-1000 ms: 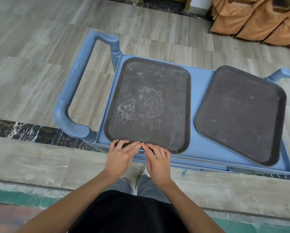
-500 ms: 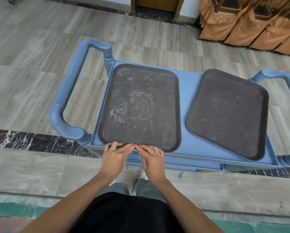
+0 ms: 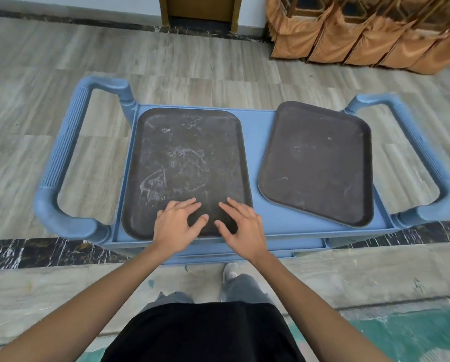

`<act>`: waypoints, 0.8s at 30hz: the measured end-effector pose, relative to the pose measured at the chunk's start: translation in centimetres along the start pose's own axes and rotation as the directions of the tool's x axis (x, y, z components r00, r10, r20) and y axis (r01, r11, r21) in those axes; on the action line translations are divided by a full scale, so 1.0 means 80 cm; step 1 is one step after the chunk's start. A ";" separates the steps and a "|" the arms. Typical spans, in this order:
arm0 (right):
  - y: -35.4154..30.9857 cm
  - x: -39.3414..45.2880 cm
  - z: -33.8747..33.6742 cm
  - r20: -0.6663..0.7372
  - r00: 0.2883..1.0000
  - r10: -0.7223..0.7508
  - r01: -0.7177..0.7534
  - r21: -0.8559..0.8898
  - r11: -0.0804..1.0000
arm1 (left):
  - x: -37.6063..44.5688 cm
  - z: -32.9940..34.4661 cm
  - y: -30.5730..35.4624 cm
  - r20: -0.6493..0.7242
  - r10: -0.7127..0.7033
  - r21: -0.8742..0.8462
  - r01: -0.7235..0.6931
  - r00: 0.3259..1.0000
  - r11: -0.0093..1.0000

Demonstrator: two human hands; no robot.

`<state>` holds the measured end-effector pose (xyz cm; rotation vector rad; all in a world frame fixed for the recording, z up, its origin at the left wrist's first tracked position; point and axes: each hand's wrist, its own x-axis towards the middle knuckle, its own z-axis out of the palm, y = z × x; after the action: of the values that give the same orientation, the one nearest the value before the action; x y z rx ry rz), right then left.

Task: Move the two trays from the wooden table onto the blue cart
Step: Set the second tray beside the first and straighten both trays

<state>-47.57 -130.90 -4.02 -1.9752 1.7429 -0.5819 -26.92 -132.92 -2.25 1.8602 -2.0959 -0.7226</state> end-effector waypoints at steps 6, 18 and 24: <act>0.076 0.057 -0.084 -0.075 0.968 0.237 -0.213 0.243 0.946 | 0.083 -0.008 0.054 0.084 -0.029 -0.461 0.065 0.996 0.885; 0.298 0.124 -0.285 -0.195 0.716 0.670 -0.453 0.600 0.659 | 0.267 0.022 0.222 0.340 -0.171 -0.787 0.379 0.925 0.487; 0.385 0.141 -0.338 -0.078 0.674 0.735 -0.461 0.733 0.500 | 0.325 0.062 0.247 0.461 -0.246 -0.780 0.521 0.853 0.346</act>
<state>-86.74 -146.81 0.41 -0.6637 1.9154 -1.1703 -50.32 -156.11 0.13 1.5824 -0.8541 -1.8472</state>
